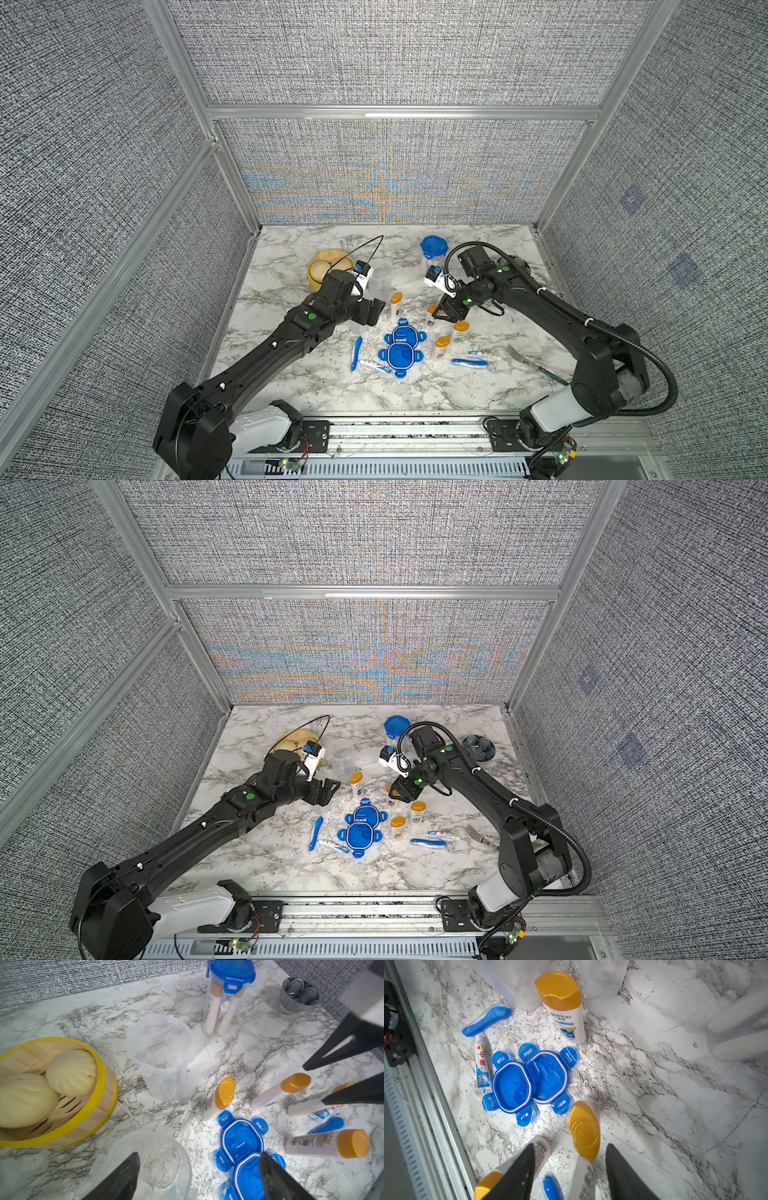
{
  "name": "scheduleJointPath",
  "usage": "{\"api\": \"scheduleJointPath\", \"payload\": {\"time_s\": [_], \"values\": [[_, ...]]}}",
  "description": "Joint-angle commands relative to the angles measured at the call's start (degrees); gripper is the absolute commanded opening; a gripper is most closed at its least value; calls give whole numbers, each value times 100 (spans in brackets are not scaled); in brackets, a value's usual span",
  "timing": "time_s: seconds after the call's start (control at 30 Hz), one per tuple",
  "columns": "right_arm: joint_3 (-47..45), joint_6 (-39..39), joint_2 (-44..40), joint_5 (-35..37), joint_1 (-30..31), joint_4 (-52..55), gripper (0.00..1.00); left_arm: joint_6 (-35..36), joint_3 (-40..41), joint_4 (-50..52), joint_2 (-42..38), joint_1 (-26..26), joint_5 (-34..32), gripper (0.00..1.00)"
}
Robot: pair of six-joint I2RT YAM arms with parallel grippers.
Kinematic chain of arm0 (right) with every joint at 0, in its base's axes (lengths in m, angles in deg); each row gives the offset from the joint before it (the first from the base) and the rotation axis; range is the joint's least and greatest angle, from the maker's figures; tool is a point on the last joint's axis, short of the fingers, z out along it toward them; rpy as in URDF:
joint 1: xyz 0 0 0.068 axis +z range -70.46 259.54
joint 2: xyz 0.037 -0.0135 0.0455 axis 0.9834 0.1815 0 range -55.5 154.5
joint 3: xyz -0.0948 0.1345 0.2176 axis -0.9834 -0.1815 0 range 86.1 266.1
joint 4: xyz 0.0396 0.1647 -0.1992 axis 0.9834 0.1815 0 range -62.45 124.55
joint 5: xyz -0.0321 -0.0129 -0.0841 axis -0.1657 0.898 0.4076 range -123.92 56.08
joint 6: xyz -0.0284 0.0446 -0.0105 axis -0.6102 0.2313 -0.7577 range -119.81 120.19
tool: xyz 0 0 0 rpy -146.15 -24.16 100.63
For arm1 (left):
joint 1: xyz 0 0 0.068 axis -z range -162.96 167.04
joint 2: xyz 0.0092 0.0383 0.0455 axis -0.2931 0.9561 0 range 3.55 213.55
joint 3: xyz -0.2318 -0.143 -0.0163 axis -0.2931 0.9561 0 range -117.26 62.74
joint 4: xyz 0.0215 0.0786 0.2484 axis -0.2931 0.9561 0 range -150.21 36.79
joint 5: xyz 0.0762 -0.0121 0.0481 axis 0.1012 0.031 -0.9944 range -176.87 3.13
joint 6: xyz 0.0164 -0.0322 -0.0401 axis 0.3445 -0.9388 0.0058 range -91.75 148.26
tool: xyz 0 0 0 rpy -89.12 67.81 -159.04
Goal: Pack away toiletry kits
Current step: Pick up the toiletry item from the center of the board.
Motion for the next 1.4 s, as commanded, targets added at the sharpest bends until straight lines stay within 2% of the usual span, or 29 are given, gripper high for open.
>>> {"api": "scheduleJointPath", "payload": {"time_s": [0.0,0.23,0.37,0.5,0.67,0.9,1.0,1.13,1.23,1.37], "values": [[75,-214,107,250,50,143,57,63,89,-495,-41,-4,330,88],[137,-264,326,447,148,-86,57,-4,82,-491,-60,-13,-13,88],[136,-271,414,403,182,-234,56,-127,9,-355,-111,-18,-519,88],[181,-298,515,378,182,-255,46,-186,-100,-154,-34,-65,-886,88],[190,-301,493,408,188,-253,32,-184,-128,-128,-27,-86,-915,88],[304,41,-419,415,139,-184,20,-29,-176,-261,-44,-219,-1132,88],[553,291,-835,312,126,-183,18,3,-262,-343,16,-300,-1156,88],[967,735,-1087,-158,129,-645,15,-66,-298,-524,86,-410,-1151,88],[1527,1130,-851,-338,226,-878,14,-140,-338,-548,153,-507,-1157,88],[2449,1384,-106,-371,455,-836,13,-154,-313,-564,162,-625,-1083,88]]}}
